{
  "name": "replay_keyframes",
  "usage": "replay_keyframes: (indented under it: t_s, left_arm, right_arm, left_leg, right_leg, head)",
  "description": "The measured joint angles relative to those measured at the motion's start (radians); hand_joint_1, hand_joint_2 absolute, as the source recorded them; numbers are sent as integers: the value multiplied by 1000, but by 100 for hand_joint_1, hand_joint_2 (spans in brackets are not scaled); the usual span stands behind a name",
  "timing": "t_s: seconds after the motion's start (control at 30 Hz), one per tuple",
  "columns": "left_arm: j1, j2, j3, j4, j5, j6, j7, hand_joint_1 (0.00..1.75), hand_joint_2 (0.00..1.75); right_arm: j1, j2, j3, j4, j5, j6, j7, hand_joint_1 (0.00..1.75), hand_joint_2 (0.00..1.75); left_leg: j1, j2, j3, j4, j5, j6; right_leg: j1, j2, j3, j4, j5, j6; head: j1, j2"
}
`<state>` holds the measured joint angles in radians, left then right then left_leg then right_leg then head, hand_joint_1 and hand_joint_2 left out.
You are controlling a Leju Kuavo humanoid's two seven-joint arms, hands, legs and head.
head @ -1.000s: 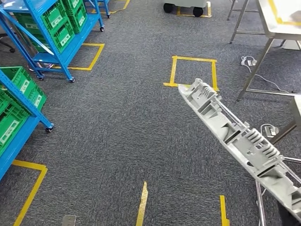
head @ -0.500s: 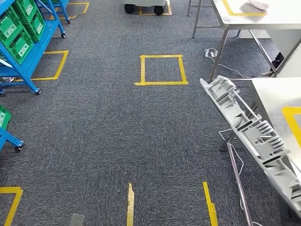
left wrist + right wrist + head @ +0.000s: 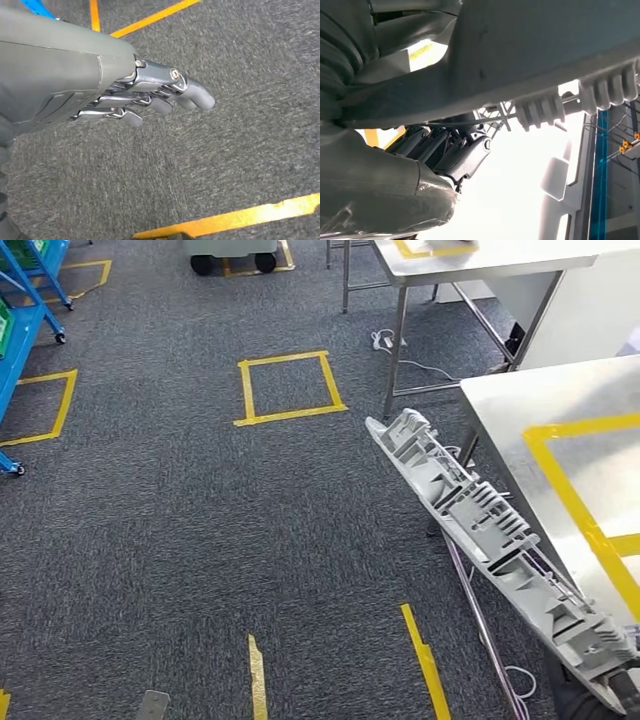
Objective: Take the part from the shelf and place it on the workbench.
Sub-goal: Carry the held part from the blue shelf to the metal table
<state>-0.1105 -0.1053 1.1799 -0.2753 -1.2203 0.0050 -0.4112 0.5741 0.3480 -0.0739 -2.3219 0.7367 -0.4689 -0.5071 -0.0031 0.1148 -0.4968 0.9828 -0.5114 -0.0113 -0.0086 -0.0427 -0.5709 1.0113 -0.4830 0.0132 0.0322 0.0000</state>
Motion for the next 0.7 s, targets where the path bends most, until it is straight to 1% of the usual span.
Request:
replay_keyframes:
  t_s: [0.03, 0.07, 0.1, 0.13, 0.17, 0.2, 0.23, 0.27, 0.3, 0.33, 0.37, 0.4, 0.43, 0.47, 0.5, 0.53, 0.57, 0.6, 0.63, 0.67, 0.7]
  left_arm:
    - [-2, 2, 0, 0, 0, 0, 0, 0, 175]
    - [-2, 4, 0, 0, 1, 1, 0, 0, 175]
    - [-1, 6, 0, 0, 3, 2, 0, 0, 175]
    - [1, 7, 0, 0, 5, 3, 0, 0, 175]
    - [4, 7, 0, 1, 6, 4, 0, 0, 175]
    - [5, 9, 0, 1, 7, 4, 0, 0, 175]
    - [5, 10, 0, 1, 8, 4, 0, 0, 175]
    - [4, 12, 0, 1, 8, 4, 0, 0, 175]
    - [2, 14, 0, 1, 8, 4, 0, 0, 175]
    - [1, 16, 0, 1, 8, 4, 0, 0, 175]
    - [0, 17, 0, 1, 8, 3, 0, 0, 175]
    - [0, 18, 0, 1, 7, 4, 0, 0, 175]
    - [-1, 19, 0, 1, 6, 4, 0, 0, 175]
    - [-2, 18, 0, 1, 6, 5, 0, 0, 175]
    - [-3, 17, 0, 2, 4, 6, -1, 0, 175]
    - [-5, 14, -1, 2, 2, 7, -2, 0, 175]
    - [-7, 11, -2, 2, -2, 9, -3, 0, 175]
    - [-7, 8, -3, 3, -6, 11, -4, 0, 175]
    - [-8, 7, -5, 3, -8, 12, -4, 0, 175]
    - [-7, 6, -5, 3, -9, 13, -5, 0, 175]
    - [-7, 6, -6, 3, -10, 14, -5, 0, 175]
  right_arm:
    - [-1, 0, 5, 0, 1, 0, 1, 175, 175]
    - [-4, 1, 10, -1, 3, -1, 2, 175, 175]
    - [-7, 2, 15, -1, 6, -1, 2, 175, 175]
    - [-11, 2, 19, -1, 10, -1, 2, 175, 175]
    - [-15, 3, 23, -1, 15, -1, 2, 175, 175]
    - [-19, 3, 26, -1, 23, -2, 3, 175, 175]
    - [-21, 3, 28, -1, 31, -3, 5, 175, 175]
    - [-21, 3, 29, -1, 41, -5, 7, 175, 175]
    - [-20, 3, 30, -2, 50, -10, 8, 175, 175]
    - [-18, 3, 31, -2, 58, -17, 9, 175, 175]
    - [-15, 3, 32, -3, 65, -25, 10, 175, 175]
    - [-11, 3, 34, -4, 69, -35, 10, 175, 175]
    - [-8, 3, 35, -5, 72, -42, 11, 175, 175]
    - [-4, 3, 36, -6, 74, -48, 11, 175, 175]
    - [-1, 3, 36, -7, 78, -53, 12, 175, 175]
    - [4, 4, 36, -9, 85, -62, 11, 175, 175]
    - [7, 4, 35, -11, 95, -77, 9, 175, 175]
    - [9, 4, 34, -12, 105, -93, 6, 175, 175]
    - [10, 3, 33, -12, 112, -108, 3, 175, 175]
    - [10, 3, 33, -12, 116, -117, 0, 175, 175]
    - [10, 3, 33, -12, 117, -120, 0, 175, 175]
  left_leg:
    - [3, -17, -3, 10, -11, -6]
    - [6, -42, -15, 39, -33, -10]
    - [8, -72, -37, 88, -64, -13]
    - [8, -94, -69, 156, -99, -13]
    - [8, -103, -103, 226, -127, -12]
    - [8, -106, -130, 276, -139, -10]
    - [8, -108, -143, 292, -129, -7]
    - [7, -111, -137, 270, -100, -2]
    - [7, -123, -116, 215, -58, 4]
    - [6, -148, -89, 148, -19, 11]
    - [7, -175, -65, 89, 8, 17]
    - [7, -196, -48, 47, 20, 20]
    - [6, -207, -40, 27, 20, 21]
    - [6, -202, -38, 20, 17, 21]
    - [8, -189, -36, 12, 18, 23]
    - [9, -176, -34, 5, 22, 25]
    - [11, -162, -31, -3, 25, 29]
    - [13, -148, -29, -10, 28, 31]
    - [11, -139, -28, -11, 29, 32]
    - [10, -133, -28, -11, 29, 32]
    - [10, -131, -28, -11, 29, 32]
  right_leg:
    - [0, 9, -1, -1, 2, -7]
    - [-2, 19, -1, -4, 4, -15]
    - [-2, 30, -1, -5, 6, -21]
    - [-1, 42, -3, -5, 8, -25]
    - [1, 56, -4, -5, 8, -28]
    - [4, 71, -4, -5, 9, -30]
    - [6, 86, -4, -5, 10, -31]
    - [8, 101, -3, -5, 10, -31]
    - [9, 115, -1, -5, 11, -31]
    - [9, 129, -1, -4, 11, -30]
    - [10, 141, -2, -3, 12, -28]
    - [9, 152, -6, -1, 13, -25]
    - [8, 164, -12, 1, 15, -20]
    - [7, 176, -17, 1, 18, -14]
    - [4, 185, -24, 1, 20, -8]
    - [5, 177, -31, 6, 16, -3]
    - [6, 154, -43, 25, 1, 1]
    - [8, 125, -61, 58, -21, 5]
    - [9, 94, -75, 89, -41, 7]
    - [9, 79, -88, 115, -57, 9]
    - [9, 75, -94, 128, -64, 9]
  head:
    - [-1, 0]
    - [-2, 0]
    - [-4, 0]
    - [-6, 0]
    - [-6, 0]
    - [-6, 0]
    - [-6, 0]
    - [-6, 0]
    - [-6, 0]
    - [-6, 0]
    - [-6, 0]
    - [-6, 0]
    - [-5, 0]
    - [-6, 0]
    - [-6, 0]
    - [-5, 0]
    - [-1, 0]
    - [3, 0]
    - [6, 0]
    - [10, 0]
    - [10, 0]
